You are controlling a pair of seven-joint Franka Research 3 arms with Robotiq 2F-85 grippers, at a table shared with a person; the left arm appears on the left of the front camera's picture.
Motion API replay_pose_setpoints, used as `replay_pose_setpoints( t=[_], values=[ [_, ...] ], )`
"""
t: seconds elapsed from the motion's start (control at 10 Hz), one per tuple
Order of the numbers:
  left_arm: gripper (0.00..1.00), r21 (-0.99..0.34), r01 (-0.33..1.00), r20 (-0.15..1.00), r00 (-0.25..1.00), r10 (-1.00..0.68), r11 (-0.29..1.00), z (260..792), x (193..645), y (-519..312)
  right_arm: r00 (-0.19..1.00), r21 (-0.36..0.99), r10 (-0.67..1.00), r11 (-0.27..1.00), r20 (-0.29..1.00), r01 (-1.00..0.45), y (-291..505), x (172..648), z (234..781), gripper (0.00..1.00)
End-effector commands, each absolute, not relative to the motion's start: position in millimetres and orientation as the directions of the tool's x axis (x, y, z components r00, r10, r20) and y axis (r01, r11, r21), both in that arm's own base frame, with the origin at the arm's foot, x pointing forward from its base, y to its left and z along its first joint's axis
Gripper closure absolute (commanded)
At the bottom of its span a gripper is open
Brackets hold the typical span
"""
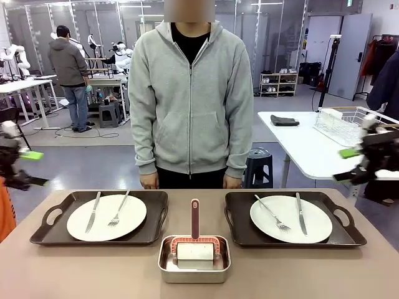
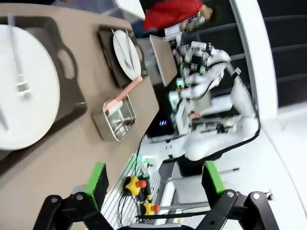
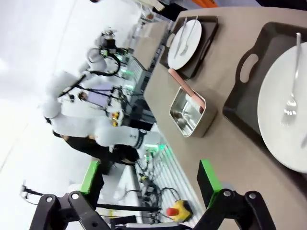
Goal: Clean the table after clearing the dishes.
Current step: When the left (or right) Handle tray is removed, use the left hand (or right hand) to clean the left (or right) side of the table with the Lint Roller.
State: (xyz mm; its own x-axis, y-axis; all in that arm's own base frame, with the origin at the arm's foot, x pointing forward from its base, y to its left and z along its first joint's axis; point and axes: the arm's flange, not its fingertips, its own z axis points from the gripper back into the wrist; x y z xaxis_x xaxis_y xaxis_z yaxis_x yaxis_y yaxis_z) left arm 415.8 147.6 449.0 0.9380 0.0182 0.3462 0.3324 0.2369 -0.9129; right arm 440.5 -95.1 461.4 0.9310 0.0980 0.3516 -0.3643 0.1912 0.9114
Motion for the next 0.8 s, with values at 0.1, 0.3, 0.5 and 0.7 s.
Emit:
replay_pose_setpoints(
  t=[0.1, 0.3, 0.5, 0.7],
  values=[
    [0.00, -0.938, 0.255, 0.301, 0.936, 0.183, 0.236, 446, 380, 231, 0.953, 0.942, -0.029, 0.163, 0.301, -0.292, -181, 418, 462, 0.00],
    [0.00, -0.948, 0.191, 0.268, 0.911, 0.314, 0.255, 442, 343, 286, 0.950, 0.950, -0.149, 0.195, 0.275, -0.244, -241, 387, 449, 0.00],
    [0.00, -0.953, 0.137, 0.240, 0.885, 0.400, 0.270, 432, 318, 317, 0.938, 0.956, -0.231, 0.204, 0.258, -0.213, -274, 361, 440, 0.00],
    [0.00, -0.958, 0.102, 0.224, 0.850, 0.478, 0.267, 430, 300, 334, 0.927, 0.962, -0.290, 0.202, 0.238, -0.183, -292, 344, 431, 0.00]
  ],
)
